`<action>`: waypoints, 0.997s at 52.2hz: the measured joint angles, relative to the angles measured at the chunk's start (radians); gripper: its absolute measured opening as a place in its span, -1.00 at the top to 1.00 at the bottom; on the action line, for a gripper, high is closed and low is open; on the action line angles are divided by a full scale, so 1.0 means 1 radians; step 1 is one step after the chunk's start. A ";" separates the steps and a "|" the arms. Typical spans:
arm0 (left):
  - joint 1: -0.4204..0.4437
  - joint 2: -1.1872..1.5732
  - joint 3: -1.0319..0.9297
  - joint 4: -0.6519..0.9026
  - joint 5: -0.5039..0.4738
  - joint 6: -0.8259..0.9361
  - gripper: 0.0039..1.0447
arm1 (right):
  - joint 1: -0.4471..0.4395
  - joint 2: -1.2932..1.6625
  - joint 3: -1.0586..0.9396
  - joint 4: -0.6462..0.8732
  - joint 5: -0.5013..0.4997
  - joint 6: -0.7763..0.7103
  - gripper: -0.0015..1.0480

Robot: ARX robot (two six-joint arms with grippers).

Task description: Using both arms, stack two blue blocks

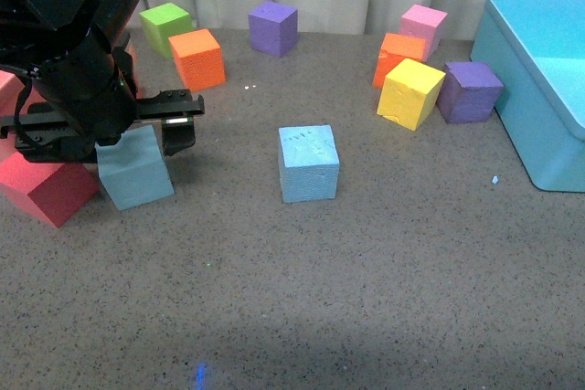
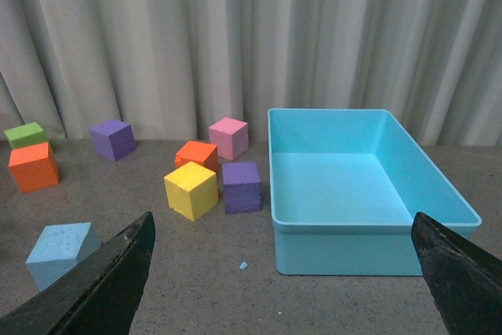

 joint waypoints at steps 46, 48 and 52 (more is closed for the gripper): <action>-0.258 -0.085 0.195 -0.116 -0.025 -0.071 0.10 | 0.000 0.000 0.000 0.000 0.000 0.000 -0.82; -0.275 -0.072 0.217 -0.130 -0.024 -0.079 0.10 | 0.000 0.000 0.000 0.000 0.000 0.000 -0.82; -0.306 -0.037 0.261 -0.152 -0.028 -0.097 0.10 | 0.000 0.000 0.000 0.000 0.000 0.000 -0.82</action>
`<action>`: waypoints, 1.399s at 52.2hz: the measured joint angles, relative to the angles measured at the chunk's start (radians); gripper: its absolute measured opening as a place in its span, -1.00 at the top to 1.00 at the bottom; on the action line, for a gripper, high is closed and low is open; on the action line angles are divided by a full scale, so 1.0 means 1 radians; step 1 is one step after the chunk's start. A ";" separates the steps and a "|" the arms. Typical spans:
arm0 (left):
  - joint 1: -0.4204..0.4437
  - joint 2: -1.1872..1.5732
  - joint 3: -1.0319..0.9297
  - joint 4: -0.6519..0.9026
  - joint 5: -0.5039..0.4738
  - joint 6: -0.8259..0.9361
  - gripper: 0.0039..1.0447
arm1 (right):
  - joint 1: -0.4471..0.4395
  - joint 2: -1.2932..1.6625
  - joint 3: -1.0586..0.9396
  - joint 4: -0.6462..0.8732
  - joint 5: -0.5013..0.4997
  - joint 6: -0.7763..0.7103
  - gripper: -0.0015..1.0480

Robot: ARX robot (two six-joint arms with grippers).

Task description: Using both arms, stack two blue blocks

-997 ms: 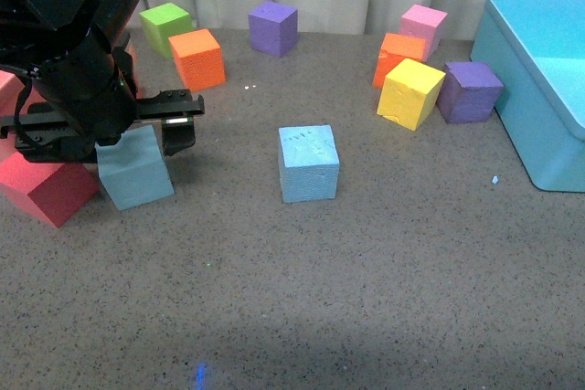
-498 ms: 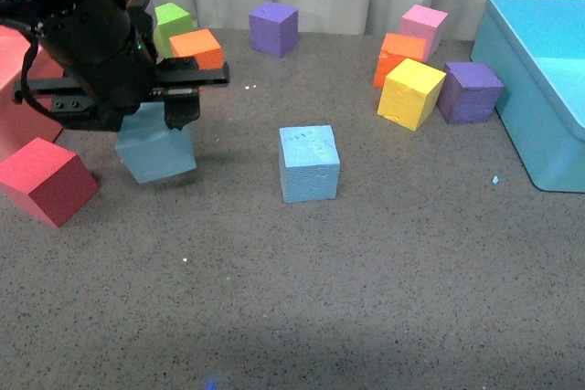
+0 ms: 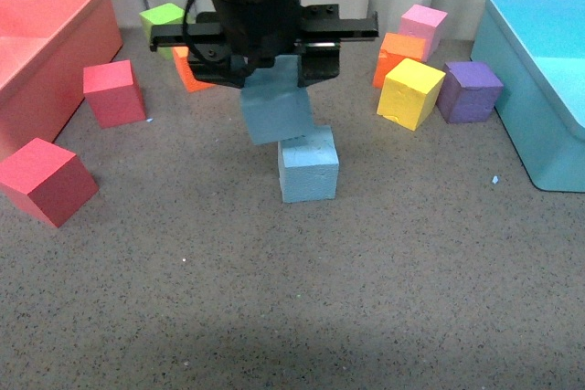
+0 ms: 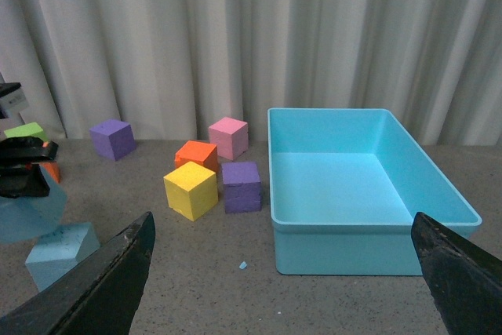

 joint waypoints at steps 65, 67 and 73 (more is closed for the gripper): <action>-0.092 0.113 0.153 -0.148 -0.055 -0.082 -0.25 | 0.000 0.000 0.000 0.000 0.000 0.000 -0.82; -0.092 0.113 0.153 -0.147 -0.056 -0.082 -0.35 | 0.000 0.000 0.000 0.000 0.000 0.000 -0.82; -0.092 0.108 0.151 -0.142 -0.058 -0.081 -0.71 | 0.000 0.000 0.000 0.000 0.000 0.000 -0.82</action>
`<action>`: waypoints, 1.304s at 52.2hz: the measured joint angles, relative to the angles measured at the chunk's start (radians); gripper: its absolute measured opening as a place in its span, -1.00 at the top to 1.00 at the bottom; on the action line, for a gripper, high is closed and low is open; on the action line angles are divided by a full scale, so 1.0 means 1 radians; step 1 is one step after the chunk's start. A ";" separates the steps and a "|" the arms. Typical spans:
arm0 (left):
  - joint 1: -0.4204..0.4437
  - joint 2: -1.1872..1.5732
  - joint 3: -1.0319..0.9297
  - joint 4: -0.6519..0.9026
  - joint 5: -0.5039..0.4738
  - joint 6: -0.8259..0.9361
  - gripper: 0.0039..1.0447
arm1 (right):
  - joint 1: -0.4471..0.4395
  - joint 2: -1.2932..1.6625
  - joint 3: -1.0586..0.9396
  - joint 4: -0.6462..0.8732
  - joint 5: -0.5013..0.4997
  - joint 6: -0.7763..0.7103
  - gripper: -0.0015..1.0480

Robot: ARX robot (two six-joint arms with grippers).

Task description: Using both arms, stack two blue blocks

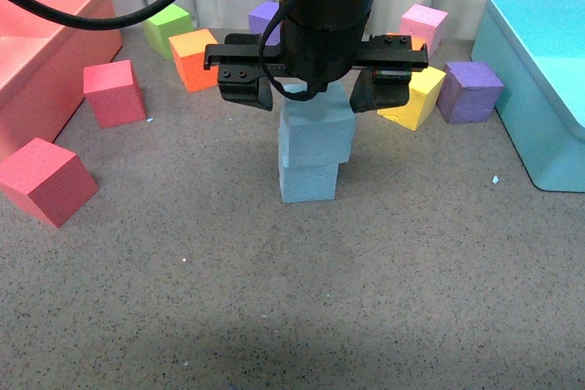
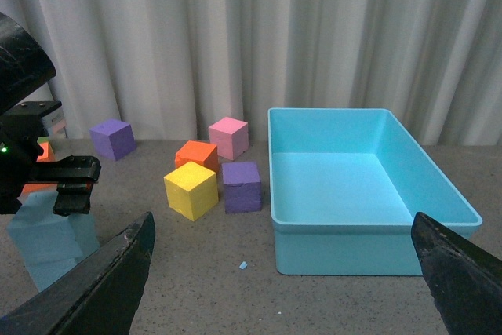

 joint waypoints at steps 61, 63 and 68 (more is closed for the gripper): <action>0.367 -0.856 -1.460 1.699 0.082 0.523 0.93 | 0.000 0.000 0.000 0.000 0.001 0.000 -0.82; 0.378 -0.883 -1.477 1.691 0.094 0.524 0.93 | 0.000 0.000 0.000 0.000 0.001 0.000 -0.82; 0.409 -0.952 -1.523 1.659 0.118 0.525 0.93 | 0.000 0.000 0.000 0.000 0.000 0.000 -0.82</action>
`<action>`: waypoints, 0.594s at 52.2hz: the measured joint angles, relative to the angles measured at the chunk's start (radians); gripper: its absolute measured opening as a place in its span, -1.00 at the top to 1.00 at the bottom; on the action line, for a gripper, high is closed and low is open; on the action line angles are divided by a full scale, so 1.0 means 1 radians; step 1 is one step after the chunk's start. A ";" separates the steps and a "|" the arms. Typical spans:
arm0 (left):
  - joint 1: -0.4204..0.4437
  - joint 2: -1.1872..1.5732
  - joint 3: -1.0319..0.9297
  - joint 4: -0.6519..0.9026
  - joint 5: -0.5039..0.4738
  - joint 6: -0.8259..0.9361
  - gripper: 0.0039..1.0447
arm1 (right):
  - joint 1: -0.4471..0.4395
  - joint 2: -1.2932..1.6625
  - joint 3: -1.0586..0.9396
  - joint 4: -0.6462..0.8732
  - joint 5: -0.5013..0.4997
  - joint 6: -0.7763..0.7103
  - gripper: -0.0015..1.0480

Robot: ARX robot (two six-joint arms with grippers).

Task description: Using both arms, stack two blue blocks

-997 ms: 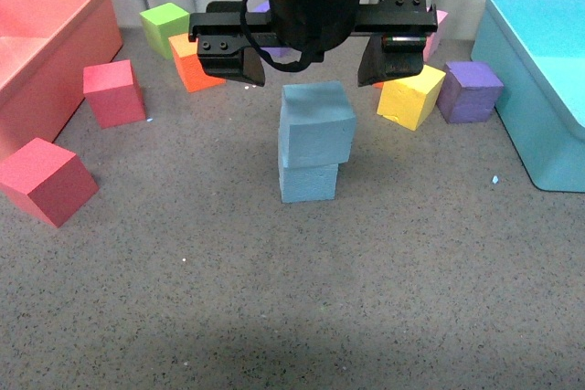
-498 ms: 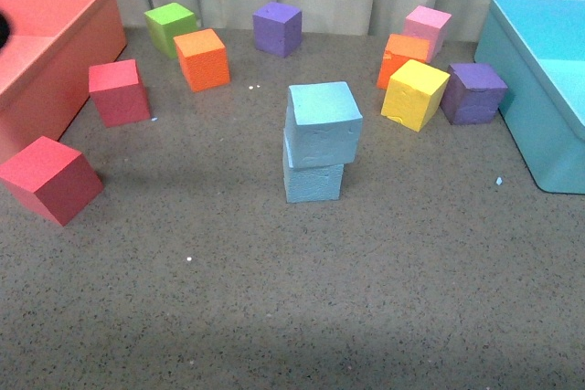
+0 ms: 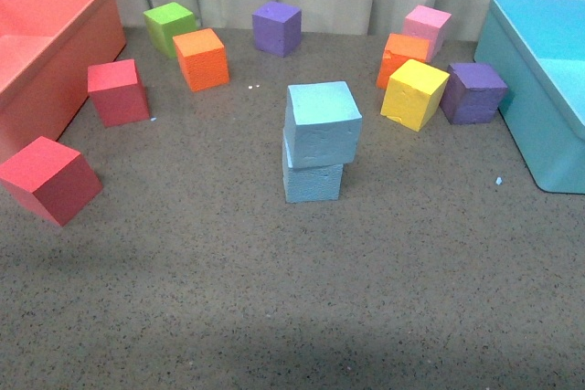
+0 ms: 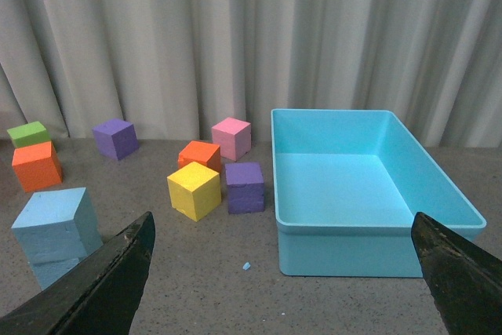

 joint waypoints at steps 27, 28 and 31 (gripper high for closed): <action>0.183 -0.500 -0.148 -0.352 0.179 0.003 0.93 | 0.000 0.000 0.000 0.000 0.001 0.000 -0.82; 0.185 -0.523 -0.150 -0.372 0.180 0.003 0.93 | 0.000 0.000 0.000 0.000 0.001 0.000 -0.82; 0.185 -0.576 -0.150 -0.417 0.184 0.003 0.93 | 0.000 0.000 0.000 0.000 0.001 0.000 -0.82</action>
